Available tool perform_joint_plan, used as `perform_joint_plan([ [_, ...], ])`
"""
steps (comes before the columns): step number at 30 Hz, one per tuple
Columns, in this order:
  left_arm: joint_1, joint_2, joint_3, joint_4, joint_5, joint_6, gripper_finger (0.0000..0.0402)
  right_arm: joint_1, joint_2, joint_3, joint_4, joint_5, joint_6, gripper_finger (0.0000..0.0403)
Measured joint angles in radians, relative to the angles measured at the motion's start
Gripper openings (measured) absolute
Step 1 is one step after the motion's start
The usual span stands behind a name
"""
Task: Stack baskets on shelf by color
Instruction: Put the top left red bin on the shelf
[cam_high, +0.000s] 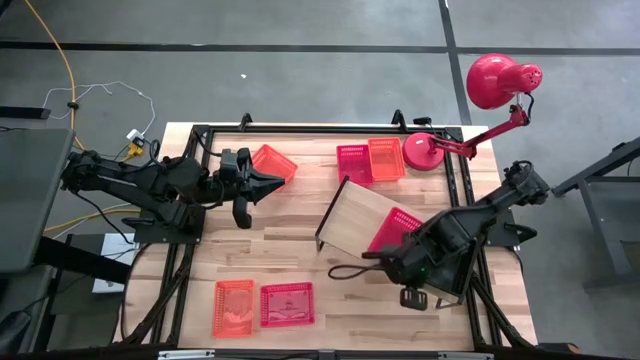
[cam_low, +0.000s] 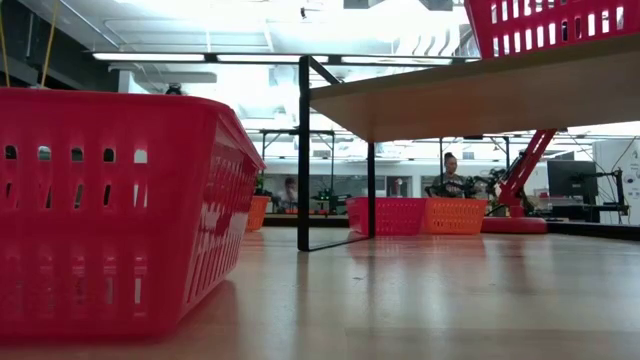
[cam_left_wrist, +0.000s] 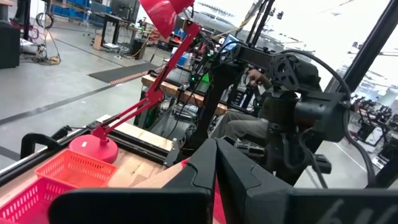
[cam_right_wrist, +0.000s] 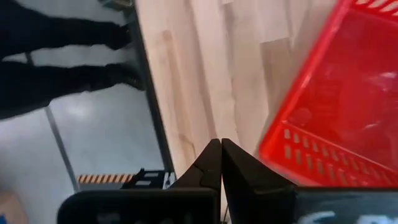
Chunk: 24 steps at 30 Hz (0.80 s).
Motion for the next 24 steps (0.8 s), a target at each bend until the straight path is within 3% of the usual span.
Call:
perform_joint_plan([
  [24, 0.000, 0.000, 0.000, 0.000, 0.000, -0.001, 0.0000, 0.000, 0.001, 0.000, -0.077, 0.058, 0.171, 0.0000],
])
